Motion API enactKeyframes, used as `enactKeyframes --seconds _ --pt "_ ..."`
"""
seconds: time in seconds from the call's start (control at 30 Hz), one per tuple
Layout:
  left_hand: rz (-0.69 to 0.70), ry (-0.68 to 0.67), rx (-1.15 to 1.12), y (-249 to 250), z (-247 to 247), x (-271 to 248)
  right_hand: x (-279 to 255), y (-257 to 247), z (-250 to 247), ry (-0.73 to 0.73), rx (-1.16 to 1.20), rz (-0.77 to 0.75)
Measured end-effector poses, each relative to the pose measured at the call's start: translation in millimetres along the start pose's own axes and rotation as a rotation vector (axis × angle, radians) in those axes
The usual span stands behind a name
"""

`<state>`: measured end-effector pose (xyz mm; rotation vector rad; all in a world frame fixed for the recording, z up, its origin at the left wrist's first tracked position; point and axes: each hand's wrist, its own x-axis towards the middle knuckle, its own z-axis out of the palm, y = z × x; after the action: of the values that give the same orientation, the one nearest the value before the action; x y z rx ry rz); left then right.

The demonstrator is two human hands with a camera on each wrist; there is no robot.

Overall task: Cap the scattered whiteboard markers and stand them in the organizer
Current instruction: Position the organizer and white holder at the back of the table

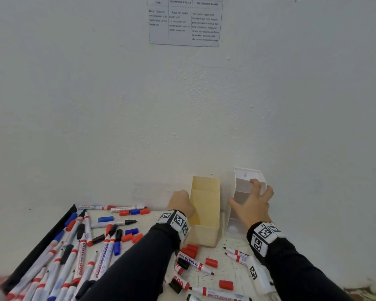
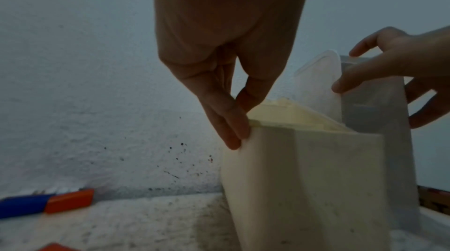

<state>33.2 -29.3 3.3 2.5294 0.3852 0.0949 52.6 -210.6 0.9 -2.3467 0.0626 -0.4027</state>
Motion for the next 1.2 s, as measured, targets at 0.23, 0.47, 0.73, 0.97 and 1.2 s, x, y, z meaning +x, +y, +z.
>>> enactKeyframes --seconds 0.23,0.47,0.73,0.97,1.2 --pt "-0.072 -0.022 -0.147 8.0 32.5 -2.1 7.5 19.9 -15.0 -0.022 0.220 -0.053" --pt "-0.038 -0.002 -0.182 5.0 39.5 -3.7 21.0 23.6 -13.0 -0.004 0.337 0.058" --pt "-0.033 0.020 -0.244 -0.2 41.5 -2.2 26.9 24.2 -2.4 0.010 0.315 0.098" --pt "-0.050 0.034 -0.345 -4.6 48.5 0.7 30.2 25.4 1.3 0.006 0.277 0.112" --pt "-0.017 0.035 -0.364 -8.7 49.6 -2.6 25.3 31.8 -4.1 -0.051 0.241 0.101"
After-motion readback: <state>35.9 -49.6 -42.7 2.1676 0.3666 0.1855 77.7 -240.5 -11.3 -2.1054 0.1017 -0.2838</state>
